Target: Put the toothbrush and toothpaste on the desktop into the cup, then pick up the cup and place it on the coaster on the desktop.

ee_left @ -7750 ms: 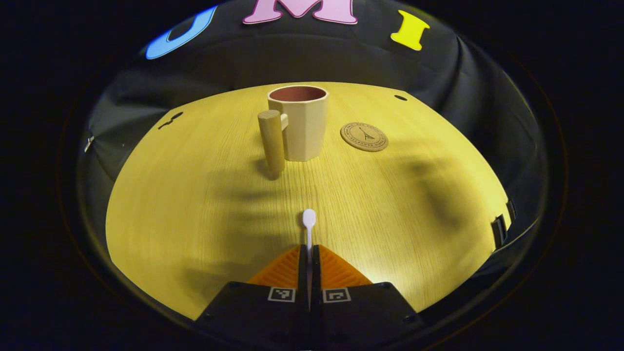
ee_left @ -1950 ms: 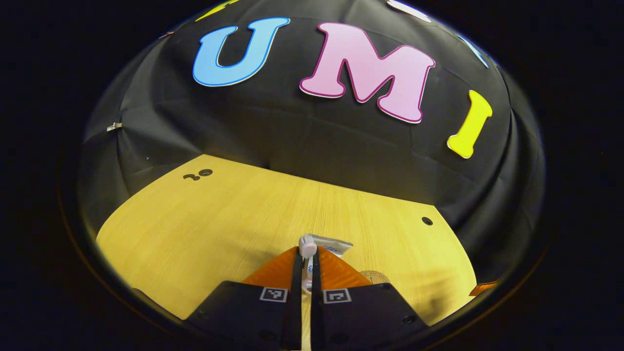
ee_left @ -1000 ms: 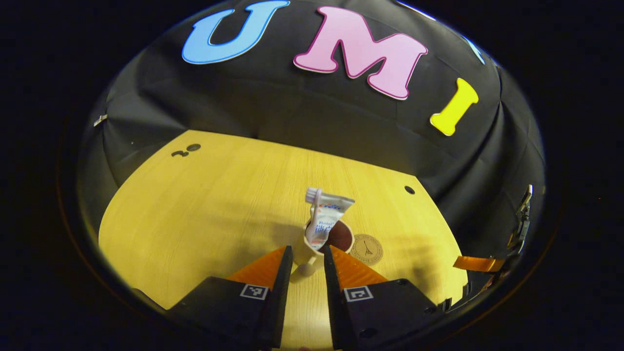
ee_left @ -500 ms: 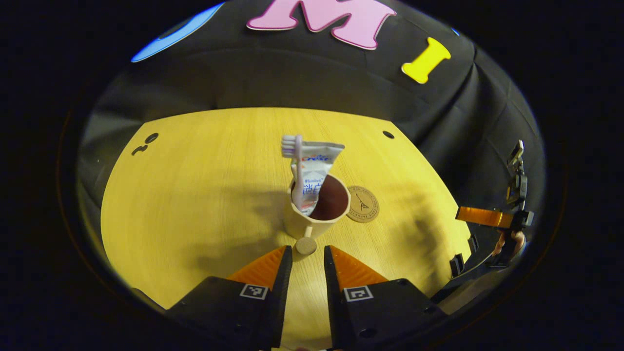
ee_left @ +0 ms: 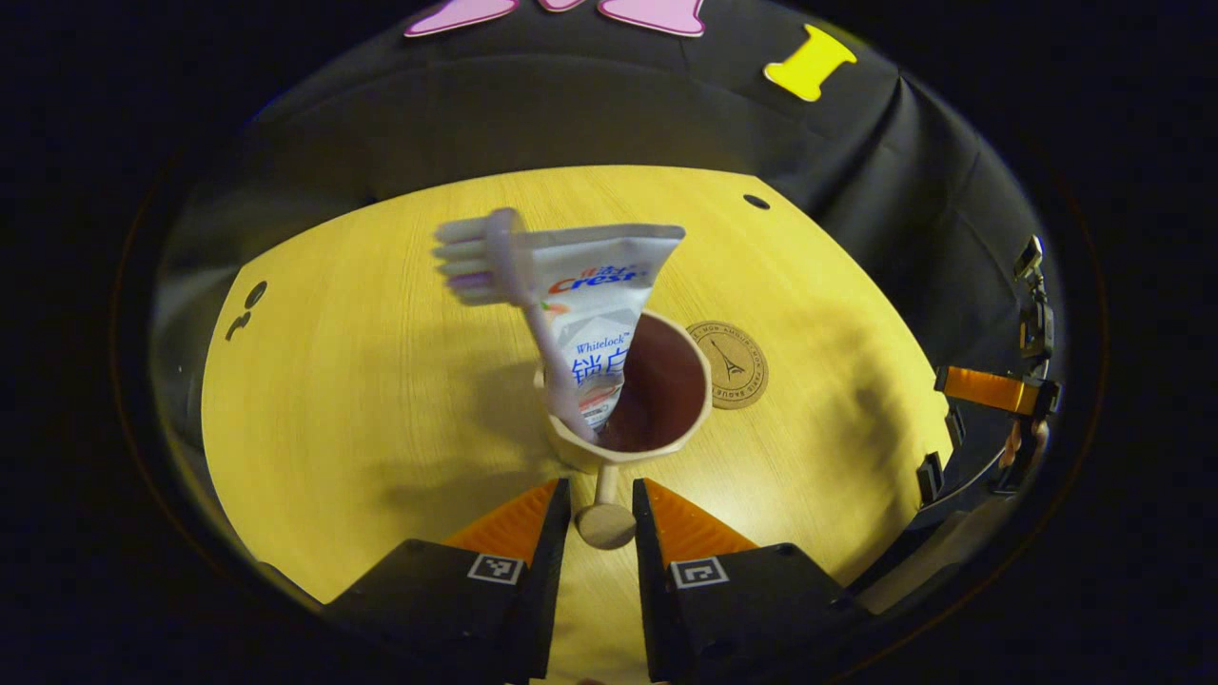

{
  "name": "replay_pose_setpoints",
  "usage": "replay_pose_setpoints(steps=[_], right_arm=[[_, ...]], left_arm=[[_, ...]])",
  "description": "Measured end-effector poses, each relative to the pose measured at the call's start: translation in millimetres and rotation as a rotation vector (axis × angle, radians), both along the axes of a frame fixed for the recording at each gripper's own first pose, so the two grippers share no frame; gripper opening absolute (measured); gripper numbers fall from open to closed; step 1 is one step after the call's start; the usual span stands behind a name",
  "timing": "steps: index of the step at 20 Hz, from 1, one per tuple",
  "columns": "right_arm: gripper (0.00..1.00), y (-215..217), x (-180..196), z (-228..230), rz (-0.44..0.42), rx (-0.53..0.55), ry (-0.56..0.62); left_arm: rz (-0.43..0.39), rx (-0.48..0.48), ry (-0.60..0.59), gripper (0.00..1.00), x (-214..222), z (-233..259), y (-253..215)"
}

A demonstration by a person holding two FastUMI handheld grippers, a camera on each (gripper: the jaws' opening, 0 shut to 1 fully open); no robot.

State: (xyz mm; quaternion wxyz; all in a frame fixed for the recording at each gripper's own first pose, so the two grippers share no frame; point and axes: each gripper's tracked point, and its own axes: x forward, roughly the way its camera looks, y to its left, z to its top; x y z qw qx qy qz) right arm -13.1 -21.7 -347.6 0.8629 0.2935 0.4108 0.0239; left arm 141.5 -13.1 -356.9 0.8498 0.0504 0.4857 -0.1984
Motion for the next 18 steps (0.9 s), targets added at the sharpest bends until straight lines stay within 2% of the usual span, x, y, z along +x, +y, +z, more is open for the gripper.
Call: replay_pose_setpoints(steps=[5, 10, 11, 12, 14, 15, 16, 18], right_arm=[[0.54, -10.2, -9.0, -5.3, -0.030, 0.009, 0.015], [0.54, -17.5, -12.9, -5.1, -0.043, 0.009, 0.014], [0.54, -18.0, -15.0, -6.4, -0.047, 0.010, 0.017], [0.54, -18.4, -15.5, -6.9, -0.050, 0.012, 0.020], [0.54, -19.7, -16.9, -8.0, -0.054, 0.014, 0.024], [0.54, -21.5, -17.7, -7.3, -0.057, 0.014, 0.025], [0.54, -21.8, -17.5, -7.3, -0.059, 0.015, 0.025], [0.53, -22.1, -17.3, -7.4, -0.061, 0.015, 0.027]], left_arm=[[-0.042, 0.078, 0.074, 0.42, 3.5, -17.0, -0.5], [-0.054, 0.115, 0.117, 0.42, 7.7, -30.6, -3.9], [-0.057, 0.121, 0.118, 0.51, 9.1, -30.7, -4.2], [-0.057, 0.127, 0.119, 0.42, 10.6, -32.0, -4.2], [-0.050, 0.134, 0.125, 0.40, 11.5, -34.6, -4.2], [-0.044, 0.137, 0.131, 0.43, 12.3, -34.6, -3.5], [-0.041, 0.136, 0.127, 0.35, 13.5, -34.0, -3.7], [-0.041, 0.138, 0.125, 0.34, 13.5, -34.3, -4.0]])
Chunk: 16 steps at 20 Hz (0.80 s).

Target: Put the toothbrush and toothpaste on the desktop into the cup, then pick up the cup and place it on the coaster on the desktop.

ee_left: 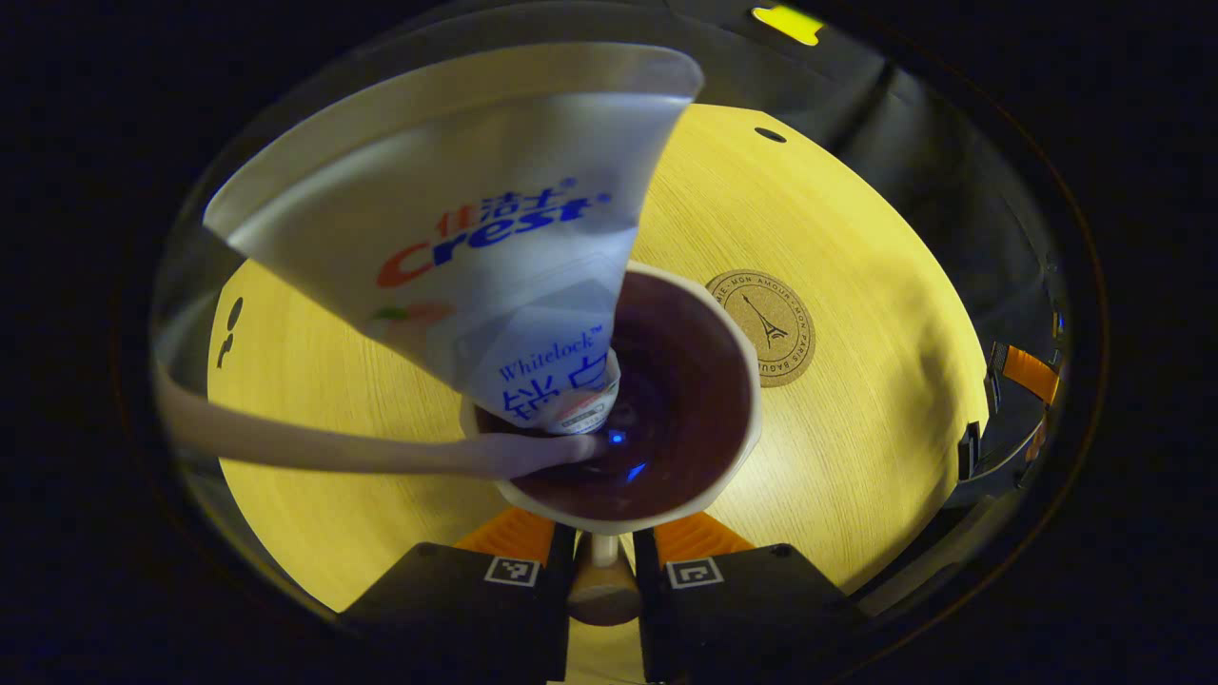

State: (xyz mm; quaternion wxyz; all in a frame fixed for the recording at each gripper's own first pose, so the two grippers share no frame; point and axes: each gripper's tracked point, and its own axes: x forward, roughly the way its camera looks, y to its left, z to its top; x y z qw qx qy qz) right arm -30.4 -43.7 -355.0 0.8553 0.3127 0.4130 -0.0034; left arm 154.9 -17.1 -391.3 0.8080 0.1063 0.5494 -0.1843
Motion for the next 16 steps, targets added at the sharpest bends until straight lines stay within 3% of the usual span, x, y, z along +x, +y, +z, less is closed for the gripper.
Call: replay_pose_setpoints(steps=[1, 2, 3, 4, 5, 11, 12, 13, 14, 15, 16], right_arm=[[0.54, -0.3, -0.8, 0.7, -0.001, 0.000, 0.000], [0.54, 0.4, 0.3, 0.7, -0.002, 0.000, 0.001], [0.54, 0.3, 0.8, 0.8, -0.004, 0.000, 0.001], [0.54, 0.5, 0.3, 0.6, -0.006, 0.001, 0.002], [0.54, -0.9, -0.5, 1.1, -0.007, 0.000, 0.003], [0.54, -1.9, -1.1, 1.5, -0.013, 0.002, 0.005], [0.54, -2.4, -0.9, 1.9, -0.013, 0.002, 0.003], [0.54, -2.1, -0.7, 3.1, -0.013, 0.002, 0.003], [0.43, -0.7, -0.1, 3.2, -0.013, 0.003, 0.002], [0.43, -0.4, -2.0, 4.4, -0.013, 0.004, 0.002], [0.54, 0.5, -2.5, 5.1, -0.013, 0.007, 0.001]], left_arm=[[0.000, 0.000, -0.003, 0.39, 0.1, 0.2, 0.1], [0.001, 0.000, -0.005, 0.34, 0.5, 0.3, 0.1], [0.002, -0.001, -0.007, 0.38, 0.2, 0.4, -0.6], [0.002, -0.003, -0.008, 0.29, -0.1, 0.8, -1.1], [0.001, -0.005, -0.007, 0.38, -1.0, 1.5, -2.0], [-0.033, -0.020, -0.022, 0.38, -4.1, 12.7, -18.3], [-0.042, -0.020, -0.026, 0.33, -4.1, 15.4, -22.5], [-0.054, -0.017, -0.033, 0.37, -3.8, 17.7, -26.8], [-0.067, -0.014, -0.038, 0.37, -3.2, 20.2, -31.8], [-0.078, -0.013, -0.040, 0.37, -2.1, 22.0, -37.0], [-0.087, -0.013, -0.042, 0.33, -1.7, 23.5, -43.3]])
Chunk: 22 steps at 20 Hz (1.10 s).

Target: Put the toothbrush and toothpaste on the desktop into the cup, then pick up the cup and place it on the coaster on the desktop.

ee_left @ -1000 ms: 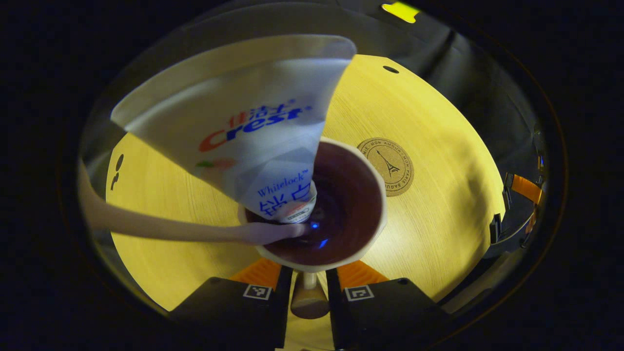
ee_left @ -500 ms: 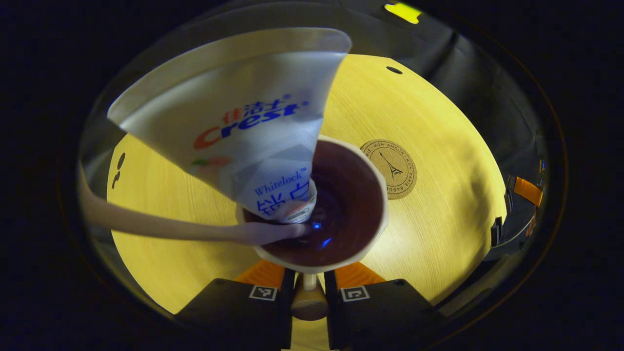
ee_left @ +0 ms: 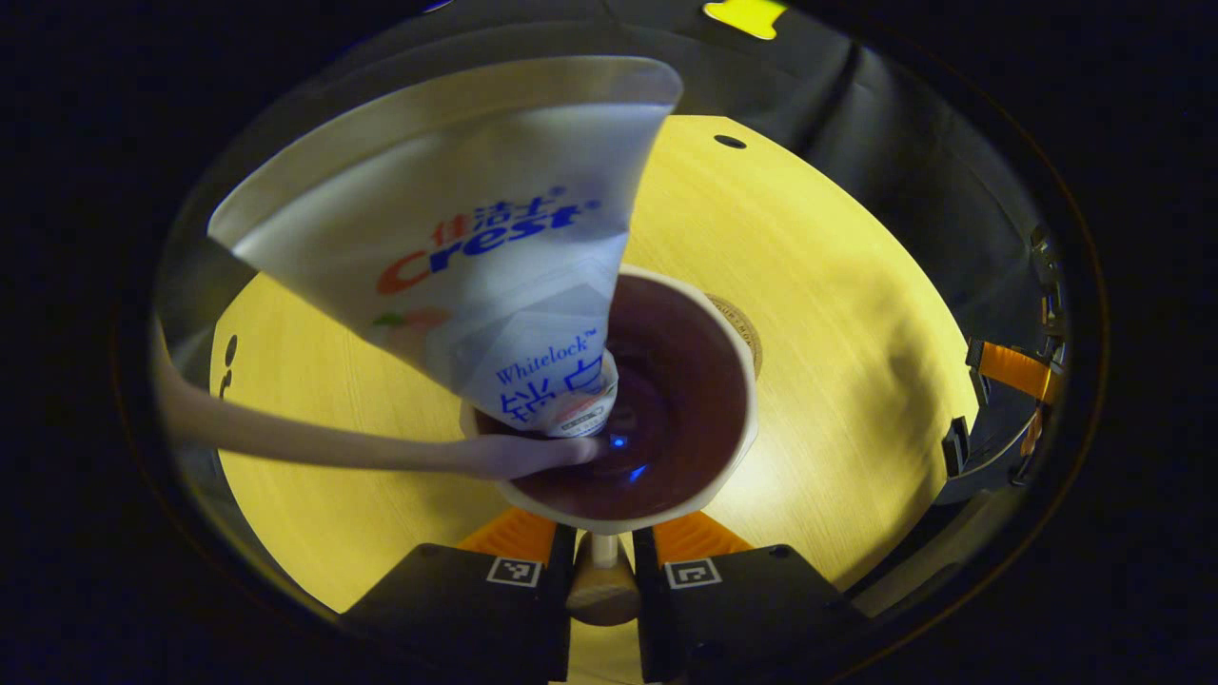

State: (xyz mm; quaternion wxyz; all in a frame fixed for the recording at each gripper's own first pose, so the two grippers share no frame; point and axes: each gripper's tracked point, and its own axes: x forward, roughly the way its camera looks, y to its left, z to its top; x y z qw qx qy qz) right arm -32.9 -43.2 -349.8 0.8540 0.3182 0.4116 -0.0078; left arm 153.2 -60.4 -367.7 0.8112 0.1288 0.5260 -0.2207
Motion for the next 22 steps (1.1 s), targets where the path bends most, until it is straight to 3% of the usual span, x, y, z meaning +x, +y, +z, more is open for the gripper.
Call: replay_pose_setpoints(steps=[2, 3, 4, 5, 7, 8, 9, 10, 12, 13, 15, 19, 22], right_arm=[[0.54, -0.2, -2.4, 0.1, -0.003, 0.003, 0.000], [0.43, -0.7, -2.9, 1.0, -0.005, 0.003, -0.001], [0.43, -3.2, -4.5, 1.8, -0.008, 0.003, -0.002], [0.54, -5.2, -7.0, 2.1, -0.014, 0.004, -0.003], [0.53, -8.7, -9.1, 3.8, -0.029, 0.011, 0.001], [0.54, -10.0, -8.9, 5.4, -0.040, 0.018, 0.003], [0.54, -10.4, -8.6, 5.2, -0.048, 0.022, 0.001], [0.53, -12.4, -8.9, 5.8, -0.052, 0.018, -0.001], [0.54, -16.1, -11.2, 6.4, -0.057, 0.008, -0.003], [0.54, -17.6, -12.7, 7.1, -0.062, 0.006, -0.002], [0.54, -19.6, -14.0, 6.0, -0.075, 0.007, 0.005], [0.53, -39.0, -29.4, -0.2, -0.111, 0.003, 0.018], [0.54, -48.3, -35.6, -2.7, -0.130, 0.004, 0.026]], left_arm=[[-0.020, 0.002, -0.003, 0.33, 2.5, 2.4, -11.2], [-0.030, 0.003, -0.004, 0.33, 3.9, 2.2, -17.1], [-0.039, 0.002, -0.003, 0.33, 4.7, 2.4, -23.2], [-0.048, 0.002, -0.002, 0.33, 5.5, 2.8, -28.3], [-0.066, 0.004, -0.002, 0.37, 8.0, 2.8, -38.1], [-0.075, 0.006, -0.001, 0.33, 8.7, 2.5, -42.3], [-0.083, 0.009, -0.002, 0.37, 8.9, 3.2, -46.2], [-0.090, 0.012, -0.003, 0.33, 10.6, 2.8, -50.6], [-0.100, 0.015, 0.003, 0.33, 12.6, 0.0, -57.1], [-0.105, 0.019, 0.003, 0.37, 14.2, -0.1, -59.8], [-0.116, 0.025, 0.005, 0.33, 16.6, -3.4, -66.7], [-0.136, 0.034, 0.012, 0.37, 19.9, -9.2, -74.7], [-0.144, 0.044, 0.016, 0.33, 20.8, -13.6, -77.0]])
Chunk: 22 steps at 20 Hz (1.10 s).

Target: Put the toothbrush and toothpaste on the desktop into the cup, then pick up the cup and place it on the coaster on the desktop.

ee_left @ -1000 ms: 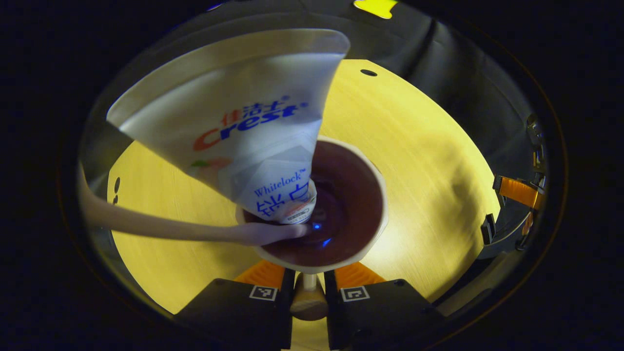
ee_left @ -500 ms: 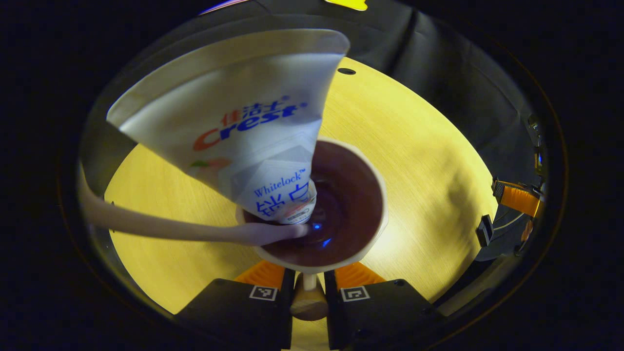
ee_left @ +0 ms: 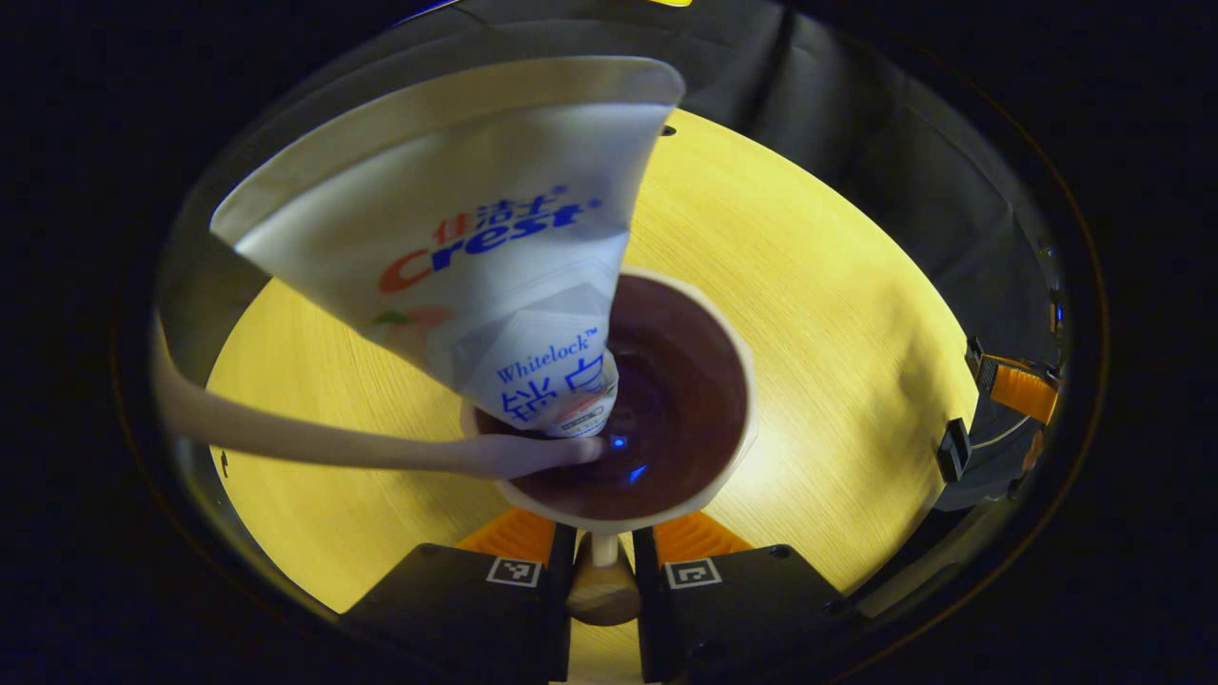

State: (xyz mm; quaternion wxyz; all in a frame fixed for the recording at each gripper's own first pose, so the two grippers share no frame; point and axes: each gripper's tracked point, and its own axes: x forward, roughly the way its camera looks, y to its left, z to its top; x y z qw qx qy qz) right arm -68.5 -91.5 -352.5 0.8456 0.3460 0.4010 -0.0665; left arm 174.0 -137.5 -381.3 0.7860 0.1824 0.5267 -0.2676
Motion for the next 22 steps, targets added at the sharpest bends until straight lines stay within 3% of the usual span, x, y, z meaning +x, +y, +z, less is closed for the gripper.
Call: replay_pose_setpoints(steps=[3, 4, 5, 6, 8, 9, 11, 12, 13, 17, 22], right_arm=[[0.54, 1.1, 4.2, -0.8, 0.000, -0.001, 0.004], [0.54, 3.6, 6.1, -1.5, 0.003, -0.001, 0.005], [0.54, 4.7, 7.5, -1.6, 0.007, -0.002, 0.005], [0.54, 5.3, 6.9, -1.7, 0.012, -0.001, 0.006], [0.53, 6.2, 9.8, -1.8, 0.015, -0.001, 0.006], [0.53, 6.6, 11.3, -2.0, 0.015, 0.000, 0.006], [0.53, 3.7, 10.5, -2.0, 0.013, 0.001, 0.007], [0.54, 4.4, 10.5, -2.5, 0.011, 0.003, 0.008], [0.54, 4.5, 10.9, -2.8, 0.011, 0.004, 0.010], [0.54, 6.8, 11.0, -3.8, 0.015, 0.006, 0.012], [0.54, 10.8, 15.8, 1.0, 0.027, 0.007, 0.004]], left_arm=[[0.010, -0.001, 0.010, 0.33, 1.1, -4.2, 0.7], [0.014, -0.008, 0.013, 0.37, 2.6, -4.9, -0.3], [0.014, -0.011, 0.018, 0.33, 1.4, -3.1, 1.4], [0.012, -0.013, 0.019, 0.38, 1.4, -2.3, 1.6], [0.008, -0.010, 0.022, 0.33, 1.2, -2.9, 2.0], [0.008, -0.007, 0.021, 0.39, 1.5, -3.3, 2.2], [0.014, -0.013, 0.017, 0.30, -0.4, -0.4, 1.8], [0.013, -0.018, 0.009, 0.41, -0.8, 2.5, 1.9], [0.011, -0.025, 0.001, 0.40, 0.3, 4.6, 1.6], [0.015, -0.028, -0.025, 0.54, 2.0, 12.1, 4.9], [0.040, -0.025, -0.064, 0.63, 1.1, 24.8, 14.2]])
